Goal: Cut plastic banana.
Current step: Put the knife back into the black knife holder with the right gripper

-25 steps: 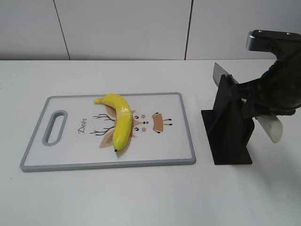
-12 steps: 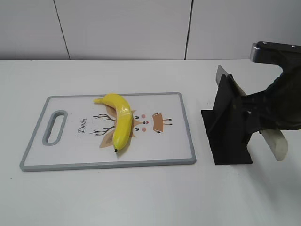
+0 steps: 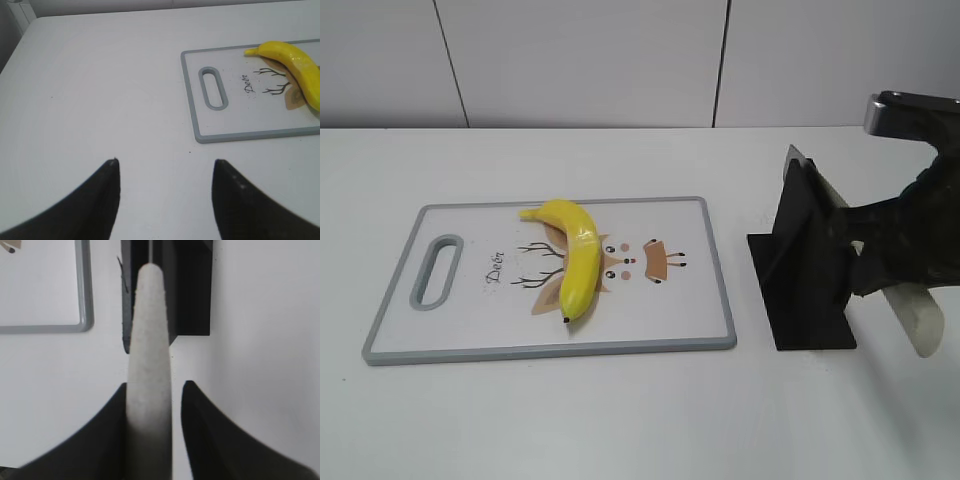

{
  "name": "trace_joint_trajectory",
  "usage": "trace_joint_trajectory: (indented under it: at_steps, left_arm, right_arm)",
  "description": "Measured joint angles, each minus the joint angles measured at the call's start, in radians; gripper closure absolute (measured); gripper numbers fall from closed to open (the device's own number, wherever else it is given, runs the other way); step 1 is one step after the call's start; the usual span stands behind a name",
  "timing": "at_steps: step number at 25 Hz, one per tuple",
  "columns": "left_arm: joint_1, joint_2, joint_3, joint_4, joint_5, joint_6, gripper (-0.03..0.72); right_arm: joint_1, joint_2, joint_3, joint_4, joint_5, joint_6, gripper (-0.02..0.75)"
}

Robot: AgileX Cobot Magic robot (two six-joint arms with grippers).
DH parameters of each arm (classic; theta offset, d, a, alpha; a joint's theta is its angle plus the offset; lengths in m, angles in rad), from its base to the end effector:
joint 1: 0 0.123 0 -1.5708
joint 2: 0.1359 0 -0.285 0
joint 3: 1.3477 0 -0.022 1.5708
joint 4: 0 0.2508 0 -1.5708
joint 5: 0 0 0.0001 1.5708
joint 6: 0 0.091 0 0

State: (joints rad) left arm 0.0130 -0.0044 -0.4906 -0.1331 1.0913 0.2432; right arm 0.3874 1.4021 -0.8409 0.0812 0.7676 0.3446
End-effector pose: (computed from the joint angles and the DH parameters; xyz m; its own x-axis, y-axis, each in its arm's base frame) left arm -0.0060 -0.0108 0.2728 -0.4599 0.1733 -0.8709 0.1760 0.9791 0.1019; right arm 0.2326 0.1004 0.2270 -0.9601 0.0312 -0.2779 -0.0190 0.9841 0.1764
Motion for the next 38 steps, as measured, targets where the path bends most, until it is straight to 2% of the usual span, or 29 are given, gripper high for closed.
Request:
trace_joint_trajectory:
  at_steps: [4,6,8,13,17,28,38]
  left_arm:
    - [0.0,0.0,0.0,0.0,0.0,0.0,0.167]
    - [0.0,0.0,0.0,0.0,0.0,0.0,0.172]
    - [0.0,0.0,0.0,0.0,0.0,0.0,0.173]
    - [0.0,0.0,0.0,0.0,0.0,0.0,0.173]
    - [0.0,0.0,0.0,0.0,0.0,0.0,0.173]
    - [0.0,0.0,0.0,0.0,0.0,0.0,0.173]
    - [0.0,0.0,0.0,0.0,0.0,0.0,0.177]
  right_arm:
    - [0.0,-0.001,0.003,-0.004,-0.013,0.0,0.222]
    - [0.0,-0.012,0.0,-0.004,-0.02,-0.002,0.146]
    - [0.0,-0.038,-0.018,-0.005,-0.023,-0.014,0.114]
    - [0.0,-0.194,-0.051,-0.007,-0.031,-0.093,0.102]
    - [0.0,-0.364,-0.041,-0.002,0.008,-0.233,0.102]
    - [0.0,-0.896,0.186,0.001,0.163,-0.302,0.115]
    - [0.0,-1.234,0.33,0.001,0.26,-0.32,0.142]
